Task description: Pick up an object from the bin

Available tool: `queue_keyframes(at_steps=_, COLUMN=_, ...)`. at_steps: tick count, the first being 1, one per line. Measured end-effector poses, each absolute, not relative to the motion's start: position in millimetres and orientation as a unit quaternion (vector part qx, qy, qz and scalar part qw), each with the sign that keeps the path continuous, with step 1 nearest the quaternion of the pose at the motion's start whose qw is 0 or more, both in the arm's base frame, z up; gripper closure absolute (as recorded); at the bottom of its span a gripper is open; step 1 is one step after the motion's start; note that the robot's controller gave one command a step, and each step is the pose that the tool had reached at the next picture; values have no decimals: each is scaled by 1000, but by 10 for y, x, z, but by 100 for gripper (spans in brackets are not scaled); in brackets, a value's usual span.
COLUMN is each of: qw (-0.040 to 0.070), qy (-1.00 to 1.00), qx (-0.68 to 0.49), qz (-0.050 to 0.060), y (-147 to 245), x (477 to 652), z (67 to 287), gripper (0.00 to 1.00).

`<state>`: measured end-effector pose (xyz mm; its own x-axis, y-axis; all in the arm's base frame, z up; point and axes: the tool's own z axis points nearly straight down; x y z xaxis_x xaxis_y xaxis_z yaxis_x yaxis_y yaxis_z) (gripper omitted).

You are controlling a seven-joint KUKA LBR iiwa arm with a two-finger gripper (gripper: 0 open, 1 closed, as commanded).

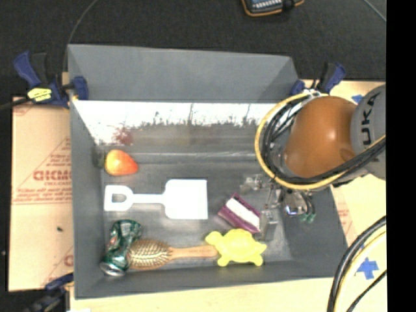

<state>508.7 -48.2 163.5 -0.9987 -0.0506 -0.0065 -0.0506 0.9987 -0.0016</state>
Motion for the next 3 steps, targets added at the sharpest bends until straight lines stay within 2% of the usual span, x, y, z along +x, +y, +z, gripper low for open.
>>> queue_keyframes(at_steps=1, qw=2, qy=997, qx=-80, qz=-1, y=-429, x=4811, z=1142, gripper=0)
queue_keyframes(at_steps=2, qw=10, qy=999, qx=51, qz=-1, y=-391, x=4963, z=1153, gripper=0)
queue_keyframes(at_steps=3, qw=11, qy=994, qx=-113, qz=-3, y=-381, x=4979, z=754, gripper=0)
